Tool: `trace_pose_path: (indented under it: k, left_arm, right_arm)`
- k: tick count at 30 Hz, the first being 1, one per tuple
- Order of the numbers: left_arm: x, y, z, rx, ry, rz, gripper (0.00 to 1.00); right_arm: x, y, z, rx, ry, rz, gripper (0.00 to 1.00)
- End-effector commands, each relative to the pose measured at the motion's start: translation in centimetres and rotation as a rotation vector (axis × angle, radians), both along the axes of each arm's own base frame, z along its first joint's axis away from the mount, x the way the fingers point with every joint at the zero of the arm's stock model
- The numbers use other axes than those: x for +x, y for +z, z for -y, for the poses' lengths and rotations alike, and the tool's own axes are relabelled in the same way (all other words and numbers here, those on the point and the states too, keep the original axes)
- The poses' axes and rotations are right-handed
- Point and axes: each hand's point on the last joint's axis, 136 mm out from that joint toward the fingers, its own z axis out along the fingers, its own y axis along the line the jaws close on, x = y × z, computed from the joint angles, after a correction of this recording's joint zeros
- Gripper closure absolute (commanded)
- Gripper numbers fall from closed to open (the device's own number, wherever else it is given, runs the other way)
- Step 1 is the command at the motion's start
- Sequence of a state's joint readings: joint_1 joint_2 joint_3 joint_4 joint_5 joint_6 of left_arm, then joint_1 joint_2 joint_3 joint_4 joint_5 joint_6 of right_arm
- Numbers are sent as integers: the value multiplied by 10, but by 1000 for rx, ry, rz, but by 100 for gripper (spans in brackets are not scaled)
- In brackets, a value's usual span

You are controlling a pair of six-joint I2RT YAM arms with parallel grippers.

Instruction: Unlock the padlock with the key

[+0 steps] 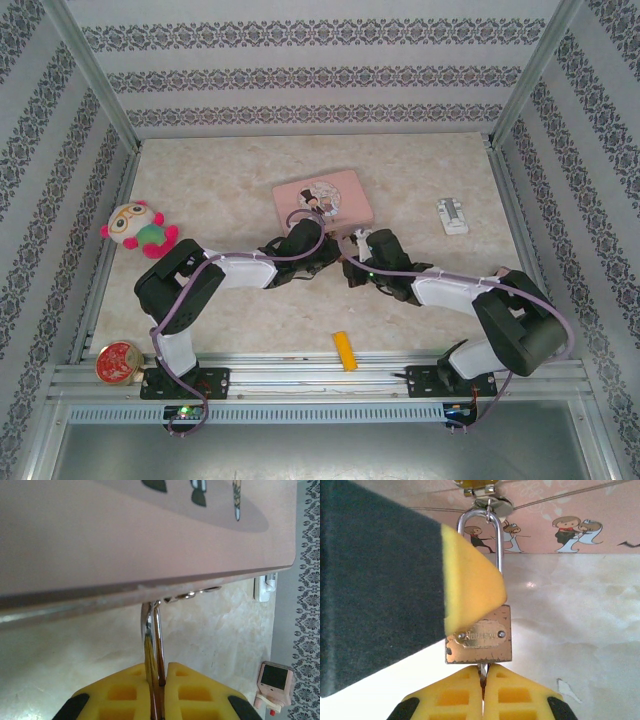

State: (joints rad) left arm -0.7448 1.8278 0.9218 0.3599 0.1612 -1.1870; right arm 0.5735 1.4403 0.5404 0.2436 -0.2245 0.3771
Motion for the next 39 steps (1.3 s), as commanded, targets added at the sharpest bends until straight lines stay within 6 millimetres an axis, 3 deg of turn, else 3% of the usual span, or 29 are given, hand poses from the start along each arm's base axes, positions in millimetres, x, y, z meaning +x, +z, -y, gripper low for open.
trace_pose_path:
  k: [1,8,14,21,29,32,39]
  left_arm:
    - [-10,17,11,-65,-69,20,100]
    - [-11,15,11,-91,-63,18,100]
    - [-11,11,6,-108,-45,6,91]
    - [-10,11,0,-121,-21,4,51]
    - [-4,20,-8,-107,13,48,32]
    - [2,25,-11,-92,35,76,31]
    - [17,36,-23,-37,103,143,43]
  right_arm:
    - [20,31,-2,161,-41,54,100]
    - [28,37,5,287,-75,-12,100]
    - [32,40,7,363,-97,-42,100]
    - [33,33,8,358,-112,-66,100]
    - [32,31,8,357,-118,-71,100]
    - [30,31,5,356,-109,-72,100]
    - [29,34,-2,369,-113,-85,100]
